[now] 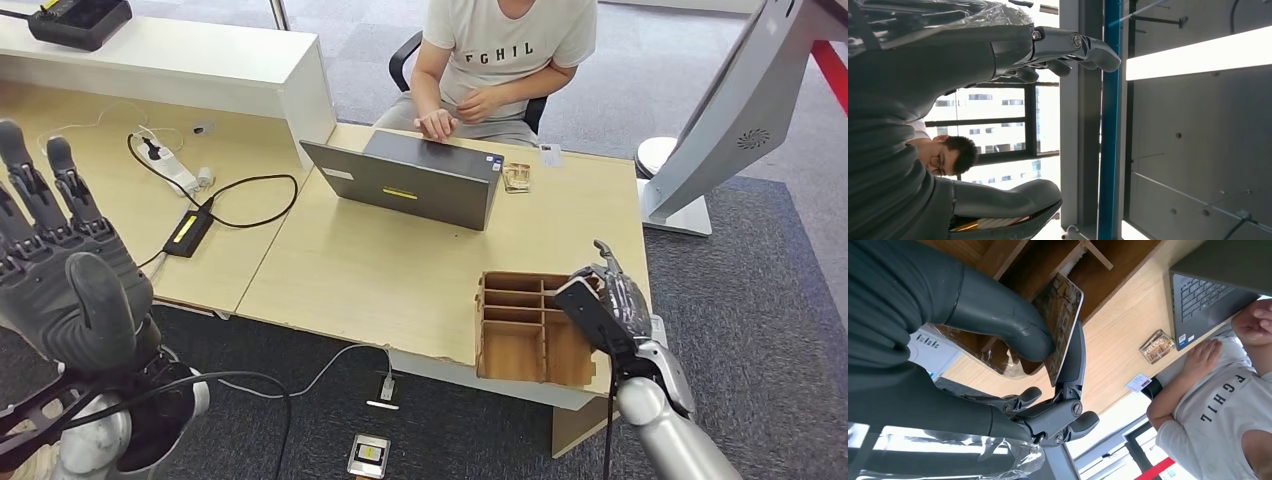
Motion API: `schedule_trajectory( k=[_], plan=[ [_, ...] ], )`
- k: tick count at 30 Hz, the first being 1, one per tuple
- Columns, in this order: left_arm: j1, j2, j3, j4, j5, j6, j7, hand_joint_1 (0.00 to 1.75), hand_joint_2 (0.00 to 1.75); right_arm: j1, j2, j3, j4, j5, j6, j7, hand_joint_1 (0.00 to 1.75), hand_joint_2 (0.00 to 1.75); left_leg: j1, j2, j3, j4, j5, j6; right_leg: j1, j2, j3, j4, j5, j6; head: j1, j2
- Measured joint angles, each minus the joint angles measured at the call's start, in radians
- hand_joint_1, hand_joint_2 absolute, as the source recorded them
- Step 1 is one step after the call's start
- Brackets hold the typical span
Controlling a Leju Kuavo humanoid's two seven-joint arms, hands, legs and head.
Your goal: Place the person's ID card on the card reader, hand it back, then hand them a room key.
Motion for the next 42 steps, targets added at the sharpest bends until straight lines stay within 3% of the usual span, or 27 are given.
schedule_trajectory(
  k=[7, 12, 19, 27, 35, 42],
  plan=[
    [0.003, -0.001, 0.000, -0.002, -0.008, 0.000, 0.000, 0.00, 1.75, -0.015, 0.013, 0.008, 0.004, 0.003, -0.043, -0.008, 1.75, 1.75, 0.000, 0.000, 0.000, 0.000, 0.000, 0.000, 0.000, 0.000, 0.000, 0.000, 0.000, 0.000, 0.000, 0.000],
    [0.011, -0.002, 0.002, -0.006, -0.012, -0.010, 0.000, 0.00, 1.75, -0.034, 0.010, 0.007, -0.066, 0.018, -0.111, 0.037, 1.75, 1.75, 0.000, 0.000, 0.001, 0.000, 0.000, 0.000, 0.000, 0.000, 0.000, 0.000, 0.000, 0.000, 0.000, 0.000],
    [0.006, -0.013, 0.002, -0.005, 0.012, -0.049, 0.000, 0.00, 1.75, -0.046, -0.035, -0.007, -0.261, 0.054, -0.164, 0.124, 1.75, 1.75, 0.000, 0.000, 0.001, 0.000, 0.000, 0.000, 0.000, 0.001, 0.000, 0.000, 0.000, 0.000, 0.000, 0.000],
    [-0.017, -0.035, 0.001, 0.010, 0.041, -0.109, 0.000, 0.00, 1.75, -0.065, -0.082, -0.021, -0.404, 0.041, -0.158, 0.170, 1.75, 1.75, 0.000, 0.000, 0.001, 0.000, 0.000, 0.000, 0.000, 0.001, 0.000, 0.000, 0.000, 0.000, 0.000, 0.000],
    [-0.049, -0.075, 0.000, 0.048, 0.073, -0.177, 0.000, 0.00, 1.75, -0.193, -0.082, -0.013, -0.344, -0.022, -0.113, 0.154, 1.75, 1.75, 0.000, 0.000, 0.001, 0.000, 0.000, 0.000, 0.000, 0.001, 0.000, 0.000, 0.001, -0.001, 0.000, 0.000],
    [-0.086, -0.103, -0.001, 0.073, 0.071, -0.169, 0.000, 0.00, 1.75, -0.345, -0.025, 0.017, -0.167, 0.019, -0.105, 0.139, 1.75, 1.75, 0.000, 0.000, 0.000, 0.000, 0.000, 0.000, 0.000, 0.001, 0.000, 0.000, 0.001, -0.001, 0.000, 0.000]
  ],
)
